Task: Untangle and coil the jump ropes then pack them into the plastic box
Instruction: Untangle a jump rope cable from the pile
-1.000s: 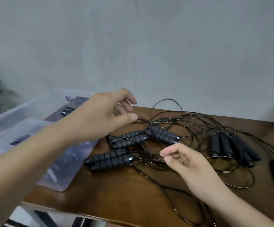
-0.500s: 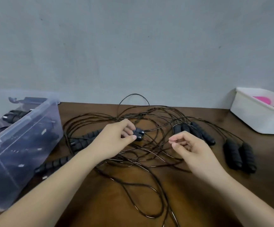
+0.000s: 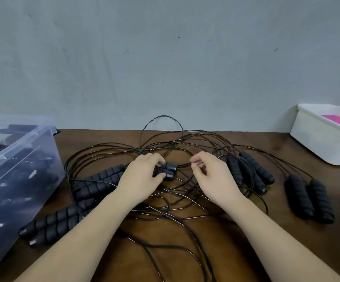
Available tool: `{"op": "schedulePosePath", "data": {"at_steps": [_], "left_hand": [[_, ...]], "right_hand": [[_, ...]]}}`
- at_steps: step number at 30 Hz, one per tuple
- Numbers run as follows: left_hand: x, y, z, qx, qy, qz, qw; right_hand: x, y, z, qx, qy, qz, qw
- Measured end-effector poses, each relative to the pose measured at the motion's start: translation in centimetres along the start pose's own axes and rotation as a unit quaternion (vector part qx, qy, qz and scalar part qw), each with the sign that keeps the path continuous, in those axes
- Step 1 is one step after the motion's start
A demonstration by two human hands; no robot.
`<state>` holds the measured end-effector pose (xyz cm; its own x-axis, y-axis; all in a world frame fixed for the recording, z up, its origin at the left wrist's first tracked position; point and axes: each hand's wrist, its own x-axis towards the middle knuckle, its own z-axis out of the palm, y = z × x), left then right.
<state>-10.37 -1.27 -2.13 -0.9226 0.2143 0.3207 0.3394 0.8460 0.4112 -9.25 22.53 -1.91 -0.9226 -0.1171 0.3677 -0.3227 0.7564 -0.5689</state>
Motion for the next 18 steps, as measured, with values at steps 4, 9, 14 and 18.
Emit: {"op": "schedulePosePath", "data": {"at_steps": [4, 9, 14, 18], "left_hand": [[-0.7, -0.5, 0.1, 0.062, -0.019, 0.026, 0.998], [0.0, -1.1, 0.7, 0.107, -0.035, 0.032, 0.993], [0.9, -0.7, 1.1, 0.133, -0.027, 0.018, 0.991], [1.0, -0.7, 0.9, 0.165, -0.028, 0.048, 0.985]], "right_hand": [[-1.0, 1.1, 0.6, -0.046, -0.007, -0.023, 0.999], [-1.1, 1.0, 1.3, -0.063, -0.024, -0.027, 0.997], [-0.3, 0.5, 2.4, -0.103, -0.046, -0.039, 0.993], [-0.5, 0.4, 2.9, -0.106, -0.048, -0.045, 0.992]]}}
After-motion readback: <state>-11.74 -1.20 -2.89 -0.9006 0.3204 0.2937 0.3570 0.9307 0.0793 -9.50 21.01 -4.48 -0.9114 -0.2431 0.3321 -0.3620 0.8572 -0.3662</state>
